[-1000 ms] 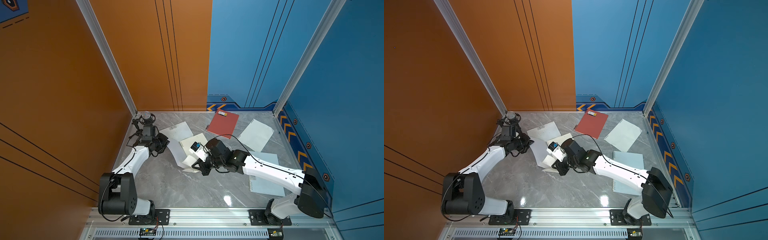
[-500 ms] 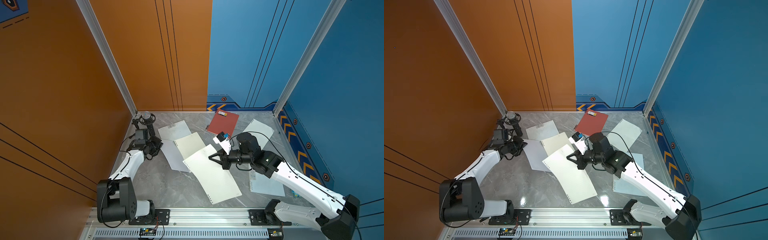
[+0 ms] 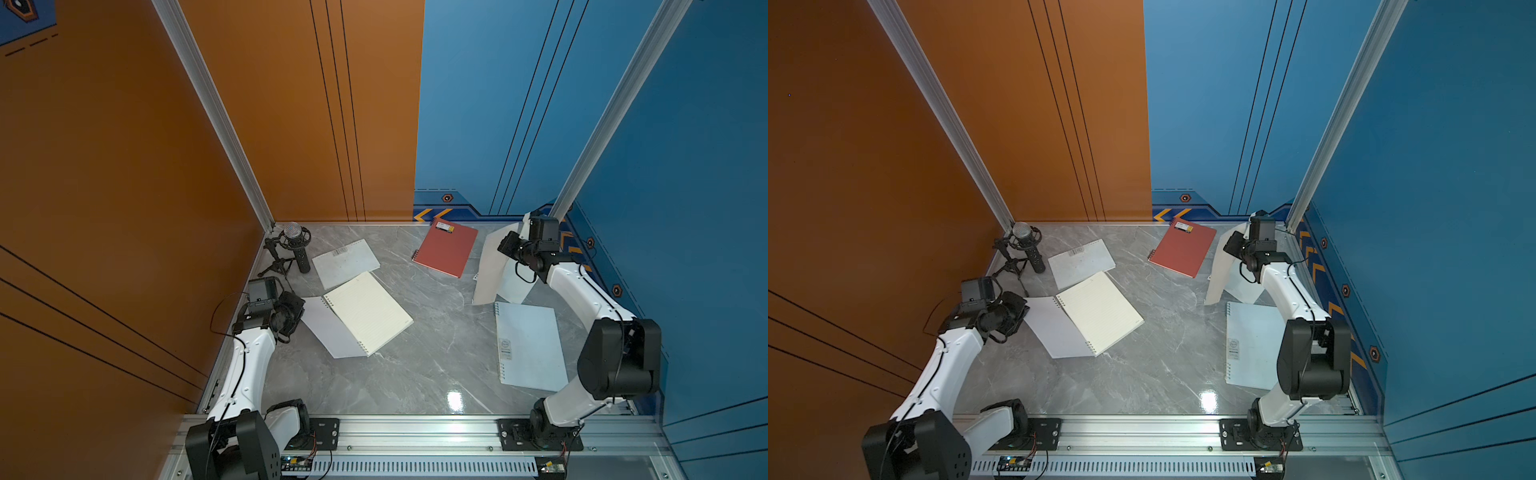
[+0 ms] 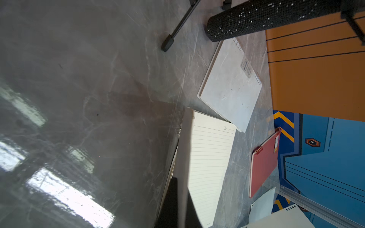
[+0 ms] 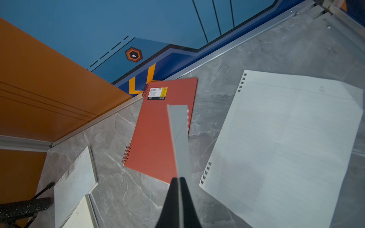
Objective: Tear off pages from different notebooks
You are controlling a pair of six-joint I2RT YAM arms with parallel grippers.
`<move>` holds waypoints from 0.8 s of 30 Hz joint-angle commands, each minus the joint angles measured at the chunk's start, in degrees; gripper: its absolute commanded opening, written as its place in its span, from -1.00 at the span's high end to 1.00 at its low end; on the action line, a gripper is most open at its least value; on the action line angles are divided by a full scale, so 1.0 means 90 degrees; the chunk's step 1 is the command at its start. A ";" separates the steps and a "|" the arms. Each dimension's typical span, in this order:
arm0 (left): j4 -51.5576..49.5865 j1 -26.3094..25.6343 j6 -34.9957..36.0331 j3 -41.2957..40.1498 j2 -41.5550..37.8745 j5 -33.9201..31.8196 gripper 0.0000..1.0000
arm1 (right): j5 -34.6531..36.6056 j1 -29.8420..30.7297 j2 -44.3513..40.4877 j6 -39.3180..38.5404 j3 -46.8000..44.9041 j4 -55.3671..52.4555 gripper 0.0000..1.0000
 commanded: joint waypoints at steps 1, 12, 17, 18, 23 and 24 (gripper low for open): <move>-0.0759 0.0214 0.0451 0.0161 -0.0316 -0.0973 1.00 | 0.0093 -0.0429 0.0749 0.0130 0.0669 0.0202 1.00; -0.1465 0.0964 0.0954 0.0274 -0.0829 -0.1620 1.00 | 0.0357 -0.1172 0.2845 -0.0379 0.2587 -0.1286 0.12; -0.1563 0.1242 0.1166 0.0432 -0.0771 -0.1888 0.94 | 0.0946 -0.1263 0.2780 -0.0428 0.2678 -0.1891 -0.14; -0.1569 0.1304 0.1188 0.0470 -0.0771 -0.1899 0.88 | 0.1094 -0.1274 0.2768 -0.0475 0.2759 -0.2098 -0.23; -0.1557 0.1338 0.1140 0.0646 -0.0672 -0.1935 0.69 | 0.2169 -0.1214 0.2674 -0.0741 0.3335 -0.3201 -0.79; -0.1545 0.1294 0.1100 0.0684 -0.0619 -0.1884 0.64 | 0.2393 -0.1191 0.2599 -0.0788 0.3352 -0.3343 -0.83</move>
